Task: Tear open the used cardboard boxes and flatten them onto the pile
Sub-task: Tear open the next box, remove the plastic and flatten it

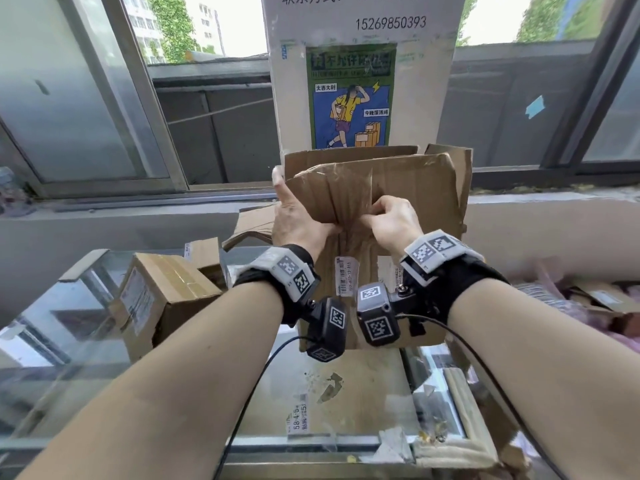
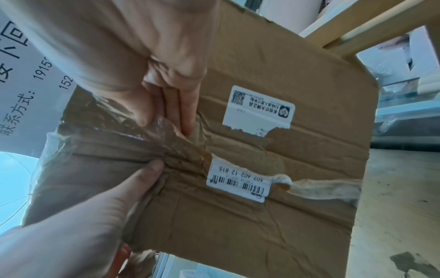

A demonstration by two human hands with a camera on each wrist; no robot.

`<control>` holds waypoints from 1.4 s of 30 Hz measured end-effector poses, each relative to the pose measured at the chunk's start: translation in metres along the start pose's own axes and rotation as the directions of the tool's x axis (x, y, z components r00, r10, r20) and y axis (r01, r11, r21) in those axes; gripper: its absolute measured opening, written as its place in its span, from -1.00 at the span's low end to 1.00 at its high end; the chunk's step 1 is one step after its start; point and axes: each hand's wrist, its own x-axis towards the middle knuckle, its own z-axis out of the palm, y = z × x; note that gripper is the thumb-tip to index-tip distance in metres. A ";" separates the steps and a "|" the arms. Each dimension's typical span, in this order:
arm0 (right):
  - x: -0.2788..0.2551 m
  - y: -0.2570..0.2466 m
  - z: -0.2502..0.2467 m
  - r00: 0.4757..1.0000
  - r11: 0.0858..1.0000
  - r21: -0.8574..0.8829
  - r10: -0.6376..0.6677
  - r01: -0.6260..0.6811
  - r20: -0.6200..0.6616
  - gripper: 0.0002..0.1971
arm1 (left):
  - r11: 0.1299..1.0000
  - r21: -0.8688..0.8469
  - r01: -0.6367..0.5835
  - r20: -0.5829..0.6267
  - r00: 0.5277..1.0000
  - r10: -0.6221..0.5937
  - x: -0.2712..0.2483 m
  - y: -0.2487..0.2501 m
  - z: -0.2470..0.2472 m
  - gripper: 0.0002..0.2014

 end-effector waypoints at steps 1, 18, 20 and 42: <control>0.000 0.001 -0.001 1.000 1.000 0.022 0.011 -0.011 0.007 -0.95 | 1.000 0.005 0.006 0.006 1.000 -0.006 0.001 0.000 0.001 0.29; -0.020 0.004 0.003 0.995 0.927 0.363 0.069 -0.093 0.078 -0.64 | 0.997 0.070 0.008 -0.042 0.999 -0.005 -0.001 0.007 0.010 0.27; -0.021 0.010 0.004 0.993 0.917 0.390 0.051 -0.088 0.104 -0.74 | 0.996 0.084 -0.006 -0.038 0.999 0.010 -0.003 0.004 0.010 0.26; -0.029 0.056 0.015 0.911 0.899 0.337 0.138 -0.279 0.388 -0.79 | 0.987 0.163 -0.003 -0.080 0.997 0.016 -0.006 -0.002 0.013 0.28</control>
